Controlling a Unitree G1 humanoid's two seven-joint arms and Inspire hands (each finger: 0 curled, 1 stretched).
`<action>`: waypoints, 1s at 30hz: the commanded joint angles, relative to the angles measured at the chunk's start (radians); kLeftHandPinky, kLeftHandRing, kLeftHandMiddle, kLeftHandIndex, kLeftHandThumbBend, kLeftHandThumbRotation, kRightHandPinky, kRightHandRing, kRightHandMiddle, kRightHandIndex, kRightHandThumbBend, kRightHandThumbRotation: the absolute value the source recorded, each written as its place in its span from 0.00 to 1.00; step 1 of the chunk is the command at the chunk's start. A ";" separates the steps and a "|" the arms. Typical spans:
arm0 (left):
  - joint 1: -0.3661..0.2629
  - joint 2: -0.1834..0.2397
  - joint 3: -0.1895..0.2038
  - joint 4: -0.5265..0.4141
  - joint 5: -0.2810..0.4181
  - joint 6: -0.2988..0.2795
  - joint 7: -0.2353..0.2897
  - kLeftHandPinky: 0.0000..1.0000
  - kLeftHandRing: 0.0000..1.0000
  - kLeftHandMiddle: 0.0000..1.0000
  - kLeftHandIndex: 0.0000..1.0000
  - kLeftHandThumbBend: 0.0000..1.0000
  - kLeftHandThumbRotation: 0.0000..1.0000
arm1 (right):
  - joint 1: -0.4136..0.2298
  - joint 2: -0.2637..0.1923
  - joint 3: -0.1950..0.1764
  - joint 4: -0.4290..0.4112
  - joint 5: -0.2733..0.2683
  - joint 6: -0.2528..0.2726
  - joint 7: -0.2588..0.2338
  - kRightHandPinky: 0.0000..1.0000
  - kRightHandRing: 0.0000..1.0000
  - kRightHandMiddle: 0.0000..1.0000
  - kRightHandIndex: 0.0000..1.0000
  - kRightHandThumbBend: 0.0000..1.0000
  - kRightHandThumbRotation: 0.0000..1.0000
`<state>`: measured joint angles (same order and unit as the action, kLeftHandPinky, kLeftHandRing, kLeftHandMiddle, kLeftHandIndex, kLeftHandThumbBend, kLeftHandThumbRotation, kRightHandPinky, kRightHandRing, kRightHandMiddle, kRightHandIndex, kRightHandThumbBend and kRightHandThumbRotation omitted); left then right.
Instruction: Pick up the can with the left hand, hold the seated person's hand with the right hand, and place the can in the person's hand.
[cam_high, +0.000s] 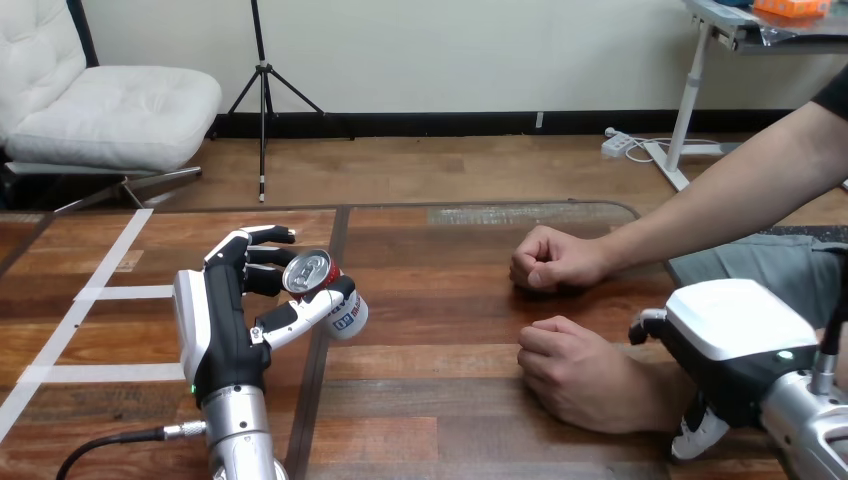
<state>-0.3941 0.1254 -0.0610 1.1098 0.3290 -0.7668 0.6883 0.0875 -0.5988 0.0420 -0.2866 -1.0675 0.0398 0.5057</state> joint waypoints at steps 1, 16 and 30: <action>-0.044 0.005 0.002 -0.072 0.004 -0.035 -0.004 0.49 0.45 0.47 0.57 0.74 0.00 | -0.093 -0.030 0.029 0.044 -0.024 0.003 -0.019 0.75 0.80 0.81 0.77 0.92 0.05; -0.030 0.009 0.000 -0.103 0.023 -0.018 0.009 0.47 0.44 0.47 0.57 0.74 0.00 | -0.175 -0.042 0.094 0.193 -0.035 -0.003 -0.029 0.69 0.76 0.77 0.75 0.88 0.02; -0.024 0.010 0.002 -0.113 0.025 -0.016 0.004 0.47 0.44 0.47 0.57 0.73 0.00 | -0.202 -0.043 0.139 0.237 -0.038 0.032 -0.026 0.67 0.73 0.76 0.74 0.90 0.04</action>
<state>-0.3833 0.1247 -0.0610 1.0539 0.3443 -0.7665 0.6855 -0.0520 -0.6266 0.1586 -0.0589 -1.1002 0.0565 0.4697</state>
